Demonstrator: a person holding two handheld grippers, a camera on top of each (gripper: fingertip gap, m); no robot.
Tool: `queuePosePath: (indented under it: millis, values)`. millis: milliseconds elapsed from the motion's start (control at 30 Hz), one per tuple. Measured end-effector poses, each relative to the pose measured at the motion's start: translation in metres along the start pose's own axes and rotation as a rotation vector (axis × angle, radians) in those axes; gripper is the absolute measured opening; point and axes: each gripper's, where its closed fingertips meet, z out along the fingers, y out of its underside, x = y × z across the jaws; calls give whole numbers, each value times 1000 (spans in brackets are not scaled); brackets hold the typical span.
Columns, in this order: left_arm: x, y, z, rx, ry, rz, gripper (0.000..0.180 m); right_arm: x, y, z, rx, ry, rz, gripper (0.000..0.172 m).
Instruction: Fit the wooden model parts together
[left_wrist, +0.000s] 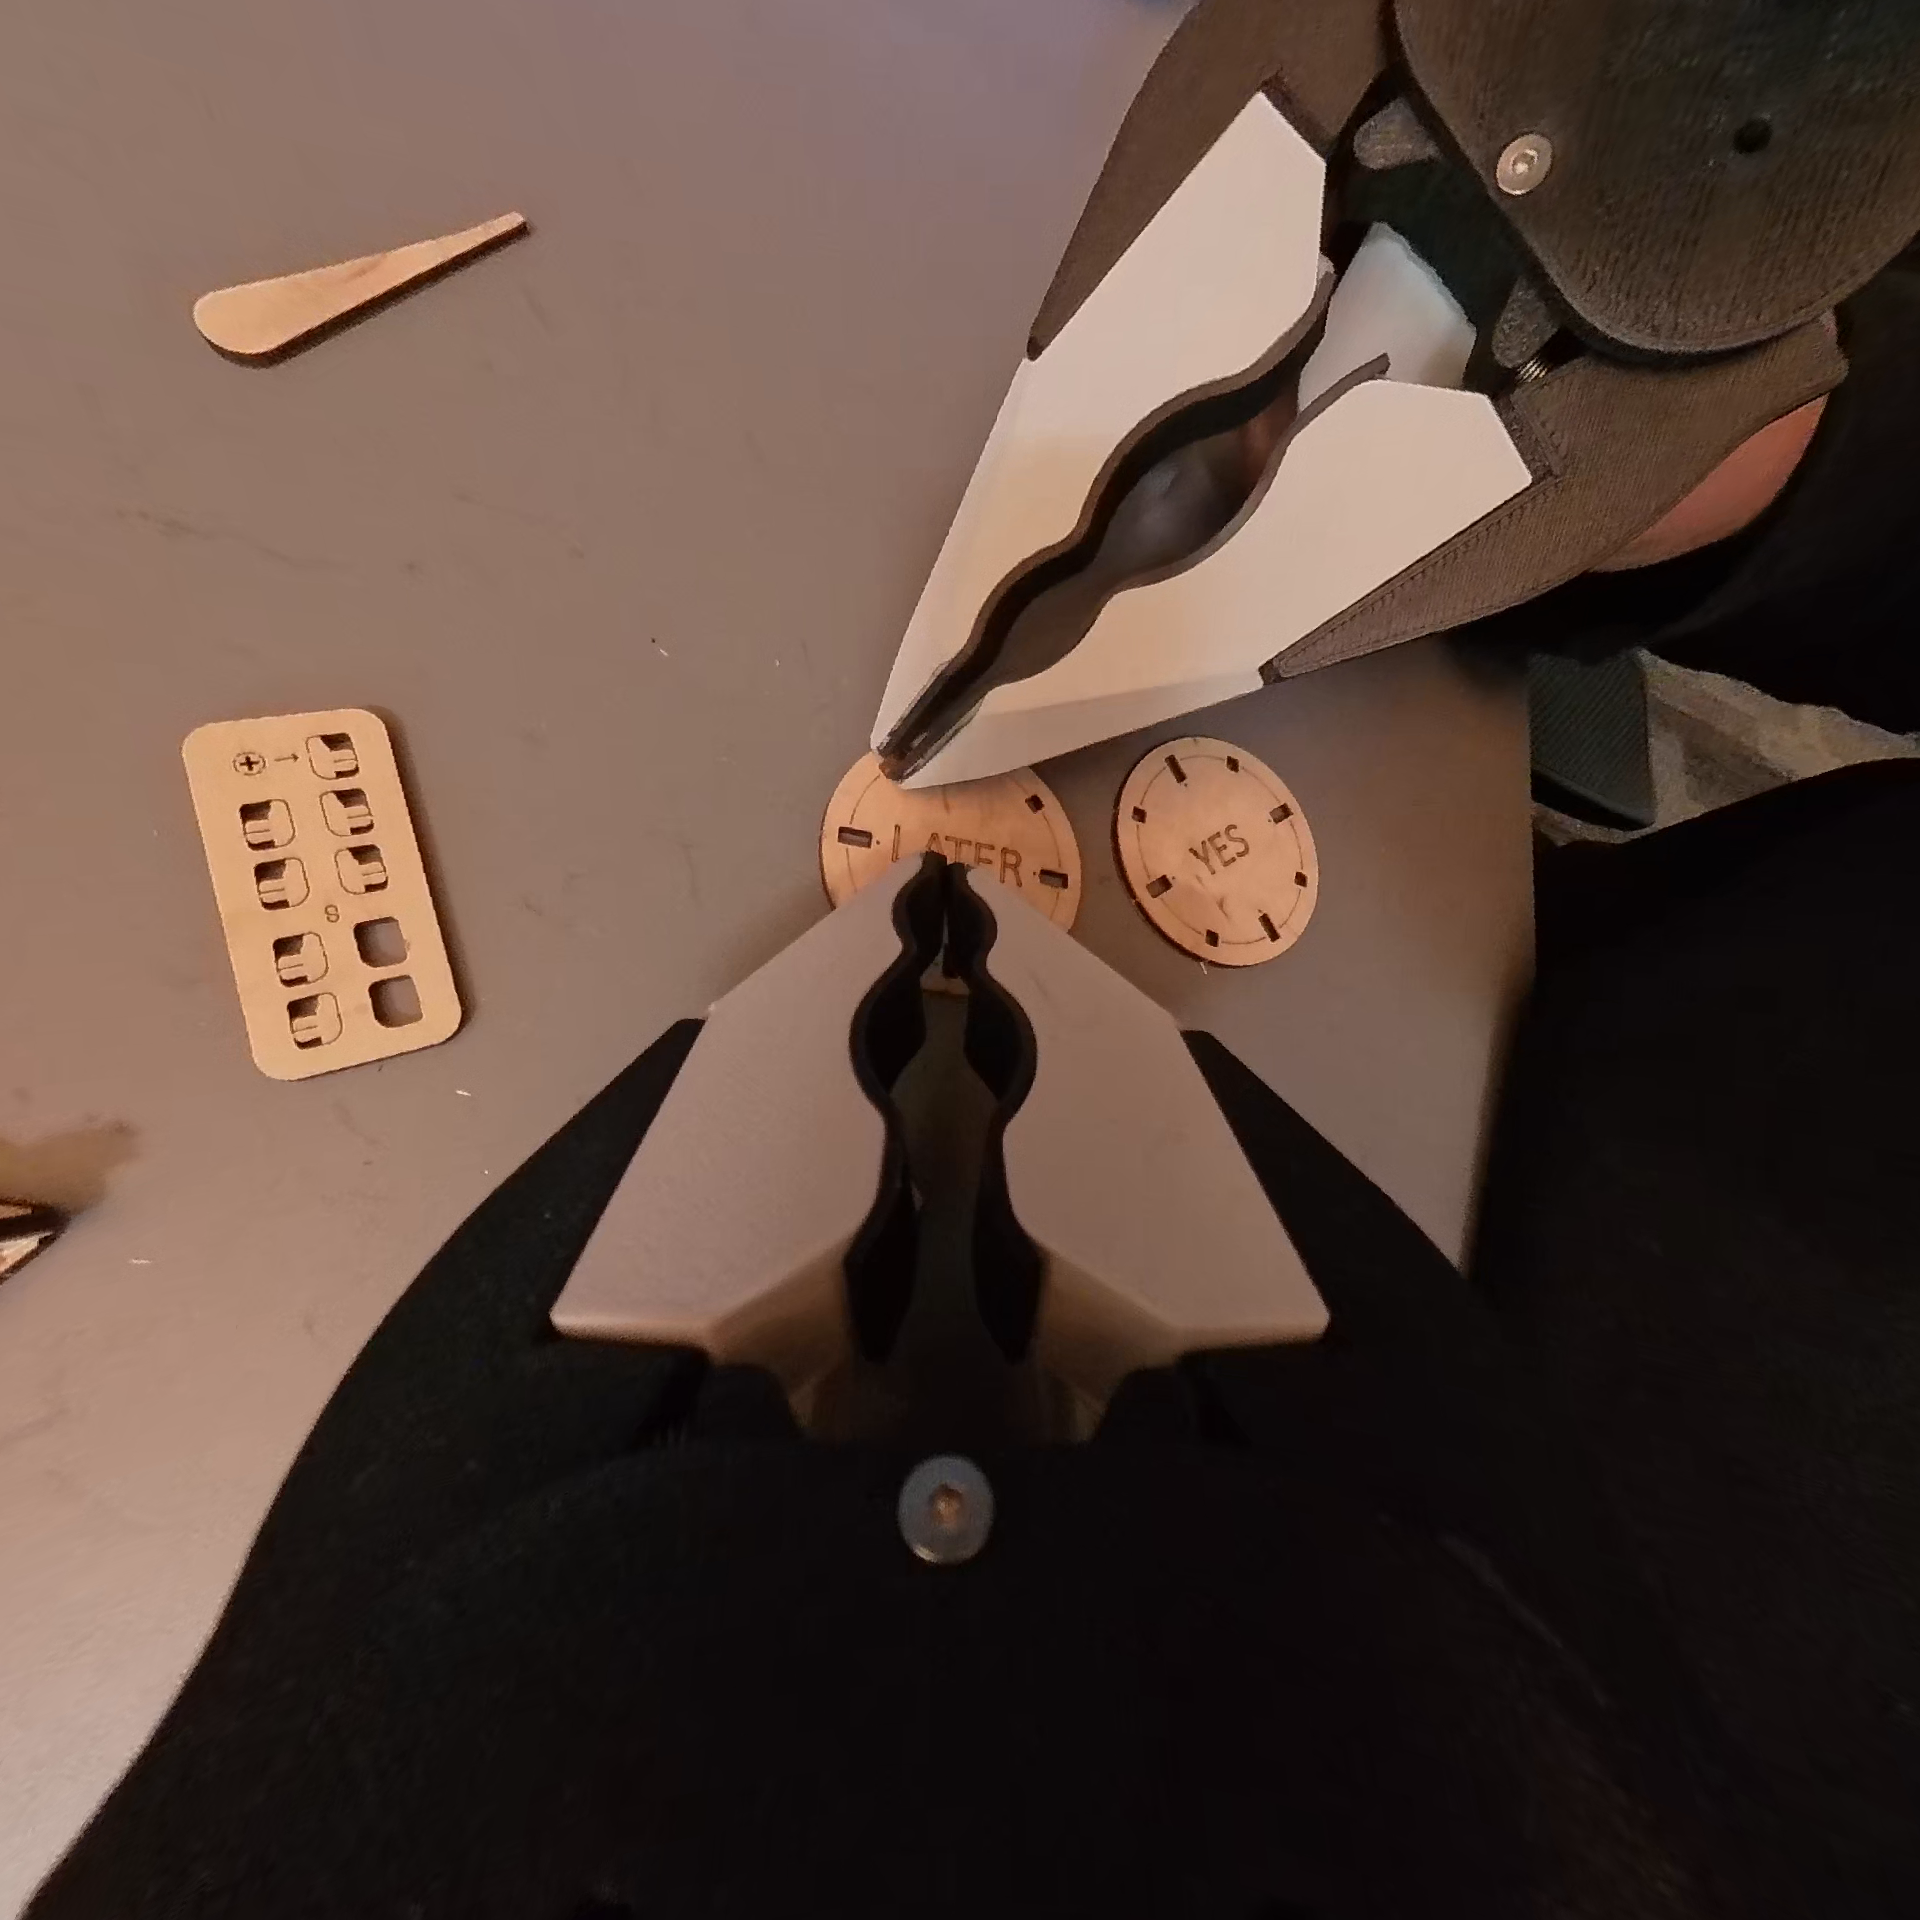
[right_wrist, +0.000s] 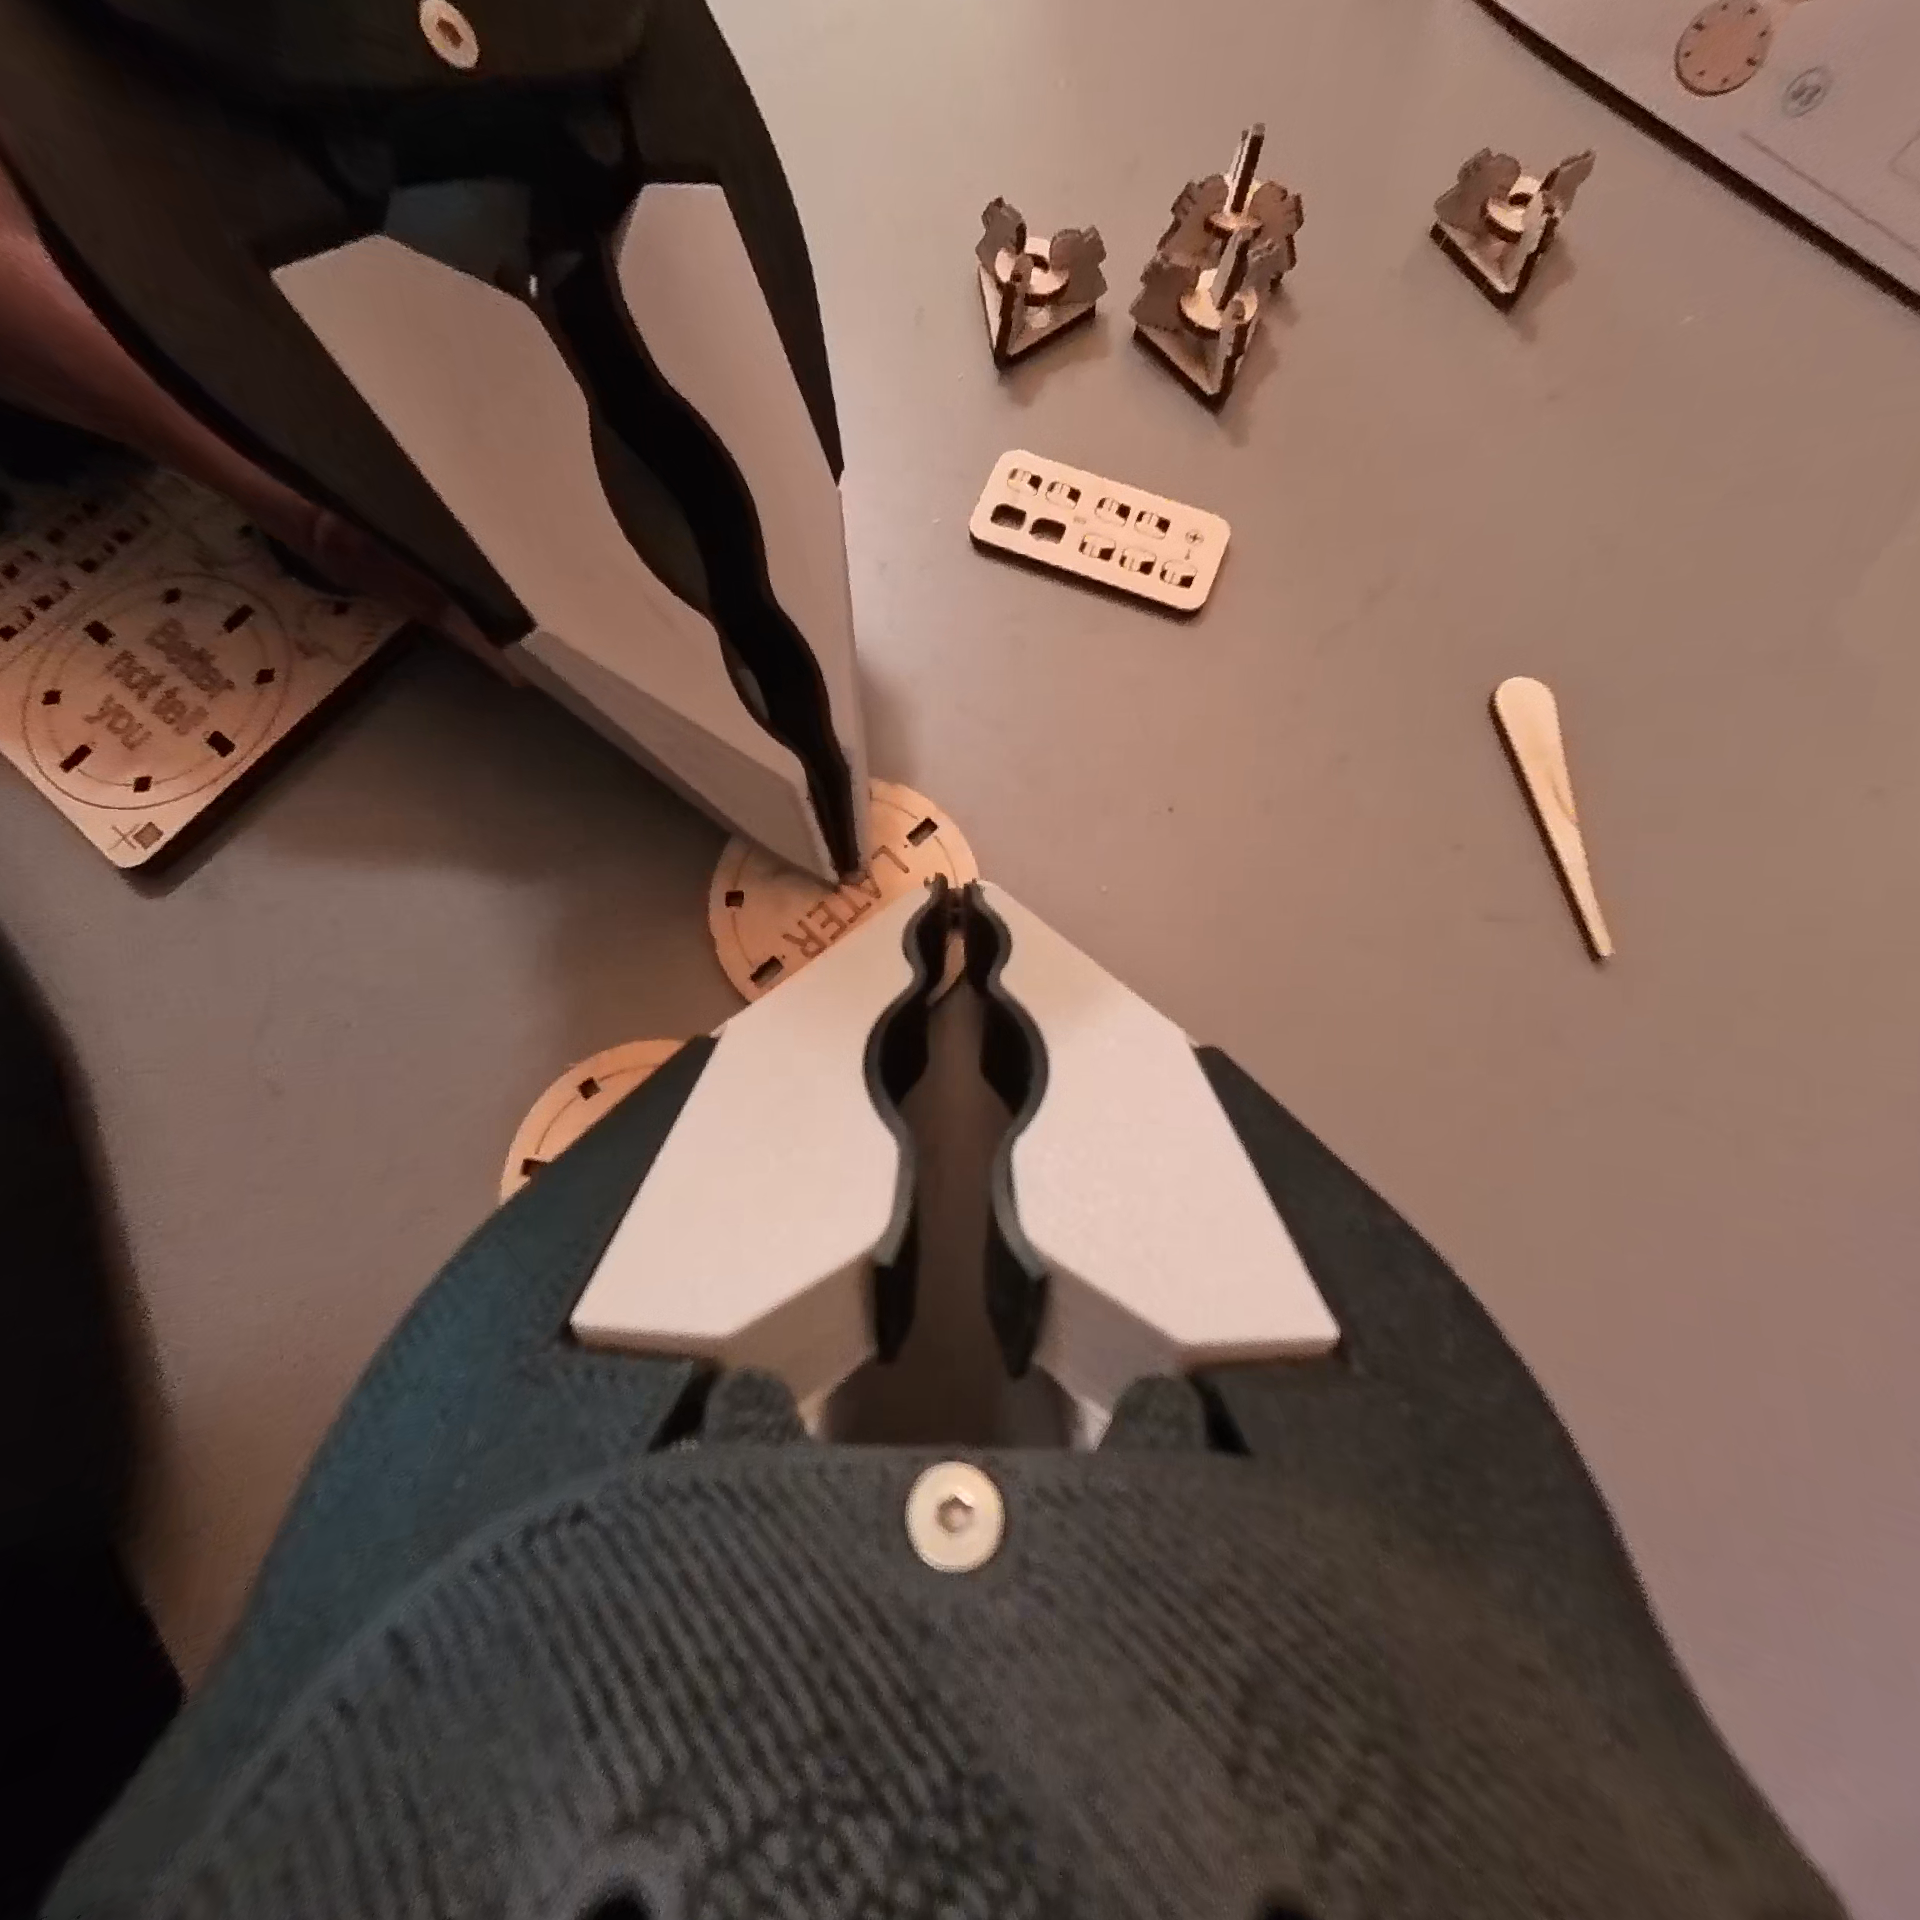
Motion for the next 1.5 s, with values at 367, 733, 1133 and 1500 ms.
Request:
queuePosePath:
  millis: [367,733,1133,1500]
  values:
    - [0,0,0,1,3,-8,1,12,-9,-19,2,-182,251,1]
    - [1,0,0,6,4,-5,1,0,2,-5,-265,-284,89,1]
    - [4,-1,-4,31,124,-121,1,-2,0,1,-266,-307,60,1]
    - [-4,-9,-11,92,212,-286,0,-3,3,-1,-311,-244,-98,1]
